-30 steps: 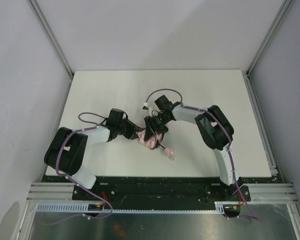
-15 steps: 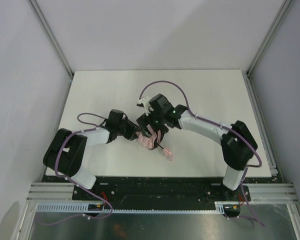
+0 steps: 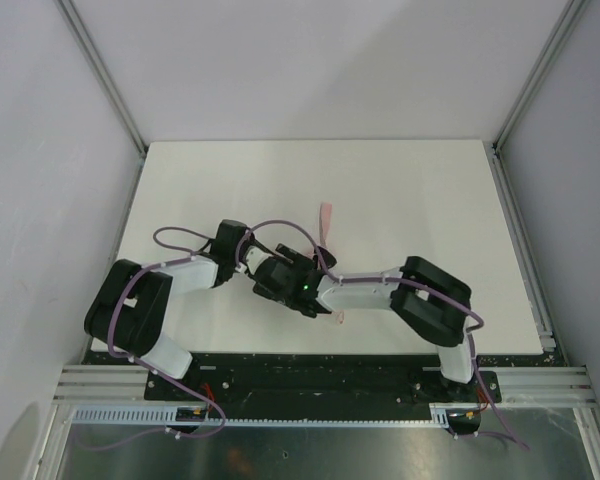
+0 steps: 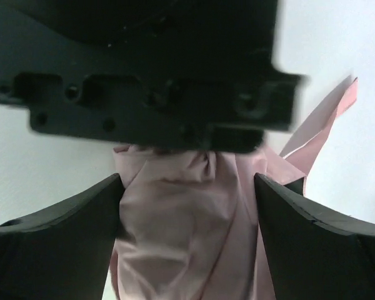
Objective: Put away the umbrella
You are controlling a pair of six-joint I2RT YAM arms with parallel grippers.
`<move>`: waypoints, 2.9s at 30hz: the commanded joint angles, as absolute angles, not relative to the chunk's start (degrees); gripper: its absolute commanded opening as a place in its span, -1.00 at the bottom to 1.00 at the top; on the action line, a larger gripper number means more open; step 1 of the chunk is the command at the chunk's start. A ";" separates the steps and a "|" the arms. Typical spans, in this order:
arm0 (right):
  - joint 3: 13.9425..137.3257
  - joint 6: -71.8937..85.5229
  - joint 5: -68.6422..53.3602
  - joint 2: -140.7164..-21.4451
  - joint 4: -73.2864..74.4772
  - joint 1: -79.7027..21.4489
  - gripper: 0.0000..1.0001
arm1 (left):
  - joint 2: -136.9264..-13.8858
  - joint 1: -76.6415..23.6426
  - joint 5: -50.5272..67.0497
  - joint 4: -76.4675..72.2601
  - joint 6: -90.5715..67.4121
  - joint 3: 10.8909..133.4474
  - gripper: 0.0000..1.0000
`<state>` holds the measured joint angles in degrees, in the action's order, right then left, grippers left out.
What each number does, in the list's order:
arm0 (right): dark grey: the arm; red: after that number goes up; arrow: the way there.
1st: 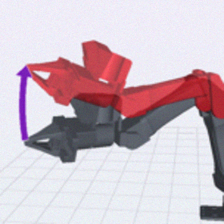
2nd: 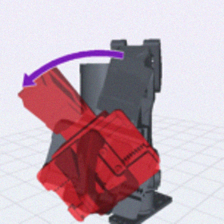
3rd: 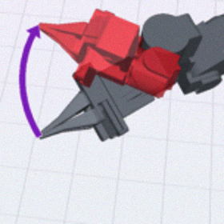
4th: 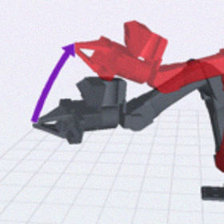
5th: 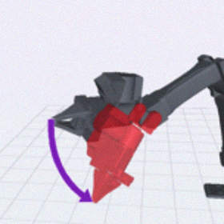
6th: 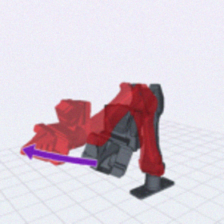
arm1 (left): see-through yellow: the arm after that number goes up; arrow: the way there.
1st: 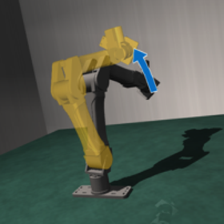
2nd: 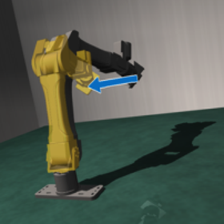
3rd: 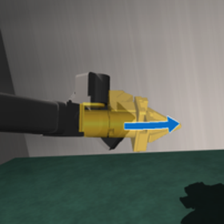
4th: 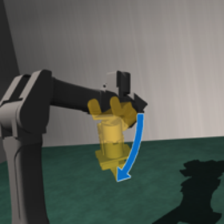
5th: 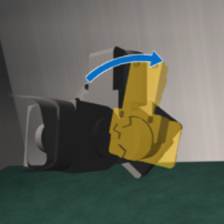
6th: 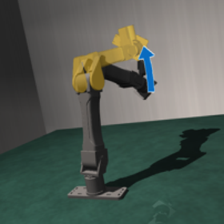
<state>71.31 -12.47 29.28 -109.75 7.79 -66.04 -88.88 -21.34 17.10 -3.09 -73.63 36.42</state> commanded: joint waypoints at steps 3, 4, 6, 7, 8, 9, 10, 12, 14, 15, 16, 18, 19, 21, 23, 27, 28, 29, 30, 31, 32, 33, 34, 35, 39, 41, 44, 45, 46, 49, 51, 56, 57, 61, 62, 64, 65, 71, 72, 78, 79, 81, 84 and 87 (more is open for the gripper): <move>71.14 -17.34 40.83 -116.49 -0.93 -65.72 0.31 | -89.94 -22.12 12.12 8.27 -71.21 34.45 -1.00; 71.12 -16.54 39.71 -117.00 -0.59 -65.34 0.14 | -89.88 -22.18 12.17 8.35 -71.20 34.50 -1.00; 71.02 -14.68 37.09 -117.71 2.55 -64.59 -0.19 | -89.88 -22.20 12.31 8.53 -70.89 34.82 -1.00; 70.93 -13.76 35.64 -117.92 3.96 -64.20 -0.33 | -89.90 -22.22 12.40 8.53 -70.73 34.99 -1.00; 70.88 -12.77 33.86 -118.11 5.27 -63.78 -0.46 | -89.90 -22.23 12.48 8.53 -70.61 35.20 -1.00; 70.77 -11.66 32.00 -118.25 6.64 -63.31 -0.58 | -89.91 -22.23 12.61 8.53 -70.46 35.40 -1.00; 70.72 -10.62 29.54 -118.36 7.98 -62.68 -0.71 | -89.82 -22.23 12.77 8.57 -70.17 35.63 -1.00; 70.26 -8.41 24.70 -118.47 10.23 -61.35 -0.93 | -89.56 -22.26 12.95 8.60 -69.51 36.09 -0.95; 69.29 -6.70 18.70 -118.41 11.41 -59.61 -0.98 | -88.77 -22.24 12.58 8.54 -68.86 36.58 -0.76; 68.66 -5.94 15.94 -118.31 11.73 -58.81 -0.99 | -88.07 -22.24 12.09 8.58 -68.53 36.92 -0.61; 68.17 -5.39 12.89 -118.26 12.02 -57.84 -1.00 | -87.28 -22.19 11.49 8.55 -68.19 37.27 -0.41; 67.34 -4.40 6.67 -118.18 12.54 -56.10 -1.00 | -86.22 -21.90 11.29 8.53 -67.56 37.99 0.00; 66.98 -4.05 2.85 -118.20 12.64 -55.16 -1.00 | -85.87 -21.67 11.45 8.57 -67.05 38.42 0.16; 66.67 -3.19 -3.79 -118.36 12.94 -53.19 -1.00 | -85.14 -21.02 12.20 8.56 -66.31 39.11 0.56; 66.63 -2.64 -9.17 -118.78 13.34 -51.27 -1.00 | -84.41 -20.35 13.00 8.56 -65.82 39.38 0.88; 66.63 -0.90 -19.49 -119.73 13.68 -47.68 -1.00 | -83.61 -19.76 14.44 8.53 -65.24 39.58 0.98; 66.63 -0.58 -22.00 -120.03 13.52 -46.78 -1.00 | -83.77 -19.81 14.64 8.57 -65.32 39.57 0.99; 66.67 0.59 -24.45 -120.31 13.18 -45.85 -1.00 | -84.12 -19.92 14.71 8.59 -65.49 39.60 0.99; 66.64 1.52 -26.99 -120.58 12.78 -45.07 -1.00 | -84.73 -20.20 14.69 8.56 -65.44 39.75 0.99; 66.63 2.34 -29.40 -120.85 12.46 -44.33 -1.00 | -85.61 -20.56 14.68 8.54 -65.41 40.00 0.99; 66.63 3.11 -31.36 -121.16 12.03 -43.74 -1.00 | -86.62 -20.96 14.73 8.53 -65.53 40.22 0.99; 66.62 3.79 -33.21 -121.53 11.55 -43.05 -1.00 | -87.74 -21.42 14.79 8.57 -65.68 40.41 0.99; 66.62 4.49 -35.06 -121.98 10.92 -42.44 -1.00 | -89.00 -21.92 14.60 8.55 -65.76 40.64 0.99; 66.67 5.15 -36.56 -122.43 10.42 -41.79 -1.00 | -90.20 -22.38 14.11 8.54 -65.71 40.84 0.99; 66.94 6.32 -41.46 -124.35 9.44 -39.69 -1.00 | -95.04 -23.45 12.64 8.47 -65.93 41.22 0.93; 67.18 6.79 -43.63 -125.35 9.46 -38.82 -1.00 | -96.36 -23.64 11.71 8.36 -65.86 41.16 0.79; 67.70 7.23 -46.38 -126.17 9.33 -38.03 -1.00 | -96.78 -23.99 9.37 8.32 -65.72 40.65 0.33; 68.00 7.44 -47.23 -126.23 9.28 -37.87 -1.00 | -96.77 -24.04 8.86 8.29 -65.69 40.45 0.18; 68.41 7.72 -48.22 -126.27 9.30 -37.74 -1.00 | -96.77 -24.02 8.56 8.28 -65.67 40.22 0.06; 70.31 8.71 -50.19 -125.95 10.00 -37.56 -1.00 | -97.14 -24.11 8.52 8.20 -65.70 40.02 -0.35; 72.51 9.12 -49.31 -125.16 11.84 -37.49 -0.87 | -97.37 -24.20 8.59 8.22 -65.58 40.02 -0.58; 77.43 9.54 -41.30 -120.29 17.05 -37.44 -0.22 | -96.93 -24.42 8.53 8.28 -65.80 39.89 -0.88; 78.31 9.30 -38.97 -119.03 18.11 -37.53 -0.07 | -96.89 -24.52 8.53 8.27 -65.81 39.89 -0.90; 79.63 7.11 -28.25 -112.81 20.90 -39.03 0.41 | -96.94 -24.63 9.06 8.33 -66.15 39.70 -0.98; 79.58 6.24 -25.11 -111.08 21.39 -40.00 0.46 | -96.90 -24.66 9.10 8.34 -66.16 39.67 -0.99; 79.05 4.06 -18.10 -108.43 21.87 -43.29 0.53 | -96.82 -24.67 9.37 8.33 -66.20 39.62 -1.00; 78.41 3.04 -14.37 -107.30 21.53 -45.15 0.55 | -96.71 -24.68 9.52 8.34 -66.19 39.63 -1.00; 75.30 0.74 5.62 -106.17 17.87 -54.26 0.60 | -96.49 -24.62 10.10 8.38 -66.68 39.53 -1.00; 75.26 0.72 7.95 -106.88 17.59 -55.34 0.60 | -96.45 -24.66 10.24 8.41 -66.83 39.45 -1.00; 74.83 0.25 29.23 -113.55 15.06 -61.52 0.56 | -96.33 -24.53 11.21 8.73 -68.04 39.18 -1.00; 74.68 0.21 33.07 -114.61 14.08 -62.31 0.53 | -96.38 -24.57 11.40 8.85 -68.25 39.23 -1.00; 74.26 -0.96 39.18 -116.10 11.85 -63.52 0.42 | -96.45 -24.60 11.62 8.98 -68.46 39.30 -1.00; 73.29 -2.19 41.55 -117.40 8.72 -63.78 0.05 | -96.19 -24.61 11.68 9.15 -68.40 39.24 -1.00; 73.02 -1.57 38.64 -118.68 9.25 -62.31 -0.45 | -95.78 -24.65 11.79 9.29 -68.08 39.52 -1.00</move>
